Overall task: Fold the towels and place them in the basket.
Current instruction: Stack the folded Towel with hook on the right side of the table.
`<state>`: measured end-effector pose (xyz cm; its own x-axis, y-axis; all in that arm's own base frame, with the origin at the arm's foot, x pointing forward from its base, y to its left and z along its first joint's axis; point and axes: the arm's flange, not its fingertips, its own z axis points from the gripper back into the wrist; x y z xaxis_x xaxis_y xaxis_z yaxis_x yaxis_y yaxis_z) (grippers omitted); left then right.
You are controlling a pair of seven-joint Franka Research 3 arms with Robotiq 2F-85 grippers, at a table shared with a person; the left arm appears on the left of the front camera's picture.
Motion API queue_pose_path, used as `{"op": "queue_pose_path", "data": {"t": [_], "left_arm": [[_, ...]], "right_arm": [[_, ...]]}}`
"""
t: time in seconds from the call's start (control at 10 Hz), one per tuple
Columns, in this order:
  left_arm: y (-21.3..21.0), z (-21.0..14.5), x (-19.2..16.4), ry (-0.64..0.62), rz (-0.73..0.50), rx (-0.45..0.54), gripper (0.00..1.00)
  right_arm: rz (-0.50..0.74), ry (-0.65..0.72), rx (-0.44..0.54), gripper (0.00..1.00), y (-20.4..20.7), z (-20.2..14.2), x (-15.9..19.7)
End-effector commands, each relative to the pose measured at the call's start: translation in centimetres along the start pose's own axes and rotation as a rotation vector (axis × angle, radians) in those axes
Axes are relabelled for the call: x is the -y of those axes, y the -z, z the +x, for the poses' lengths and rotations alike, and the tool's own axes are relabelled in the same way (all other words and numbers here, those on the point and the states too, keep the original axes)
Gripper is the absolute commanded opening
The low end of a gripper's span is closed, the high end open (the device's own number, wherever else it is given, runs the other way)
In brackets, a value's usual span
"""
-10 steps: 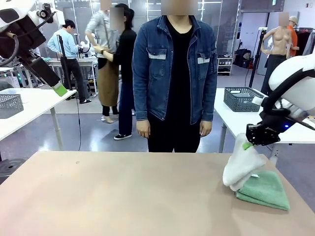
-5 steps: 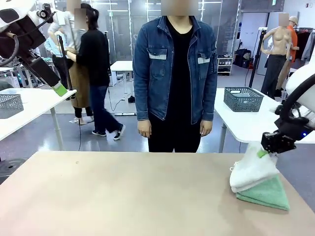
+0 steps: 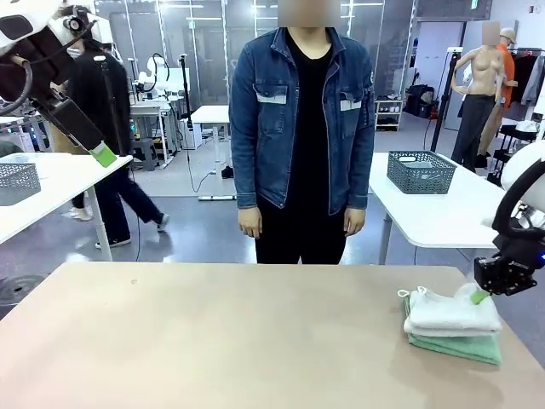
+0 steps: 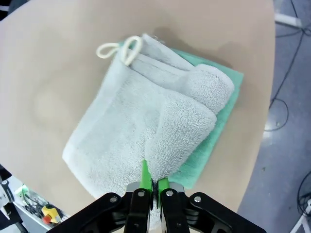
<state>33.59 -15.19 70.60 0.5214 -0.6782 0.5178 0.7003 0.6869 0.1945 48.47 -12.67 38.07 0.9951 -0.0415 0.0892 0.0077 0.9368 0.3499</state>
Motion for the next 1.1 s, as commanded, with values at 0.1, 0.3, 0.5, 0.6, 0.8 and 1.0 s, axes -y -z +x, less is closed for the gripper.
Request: {"op": "queue_pose_path", "data": {"t": [0.1, 0.3, 0.5, 0.6, 0.8, 1.0], "left_arm": [[0.1, -0.1, 0.1, 0.004, 0.001, 0.004, 1.00], [0.1, -0.1, 0.1, 0.004, 0.001, 0.004, 1.00], [0.1, -0.1, 0.1, 0.004, 0.001, 0.004, 1.00], [0.1, -0.1, 0.1, 0.004, 0.001, 0.004, 1.00], [0.1, -0.1, 0.1, 0.004, 0.001, 0.004, 1.00], [0.1, -0.1, 0.1, 0.004, 0.001, 0.004, 1.00]], "right_arm": [[-0.035, 0.049, -0.061, 0.05, 0.0, 1.1, -1.0], [-0.042, 0.044, -0.052, 0.48, -0.1, 1.1, -1.5], [-0.073, 0.032, -0.025, 0.90, -0.9, 0.6, -2.1], [-0.114, 0.028, -0.013, 1.00, -1.6, 0.2, -2.6], [-0.186, -0.001, 0.057, 1.00, -4.1, -1.1, -4.1], [-0.249, -0.076, 0.112, 0.96, -6.3, -2.5, -7.2]]}}
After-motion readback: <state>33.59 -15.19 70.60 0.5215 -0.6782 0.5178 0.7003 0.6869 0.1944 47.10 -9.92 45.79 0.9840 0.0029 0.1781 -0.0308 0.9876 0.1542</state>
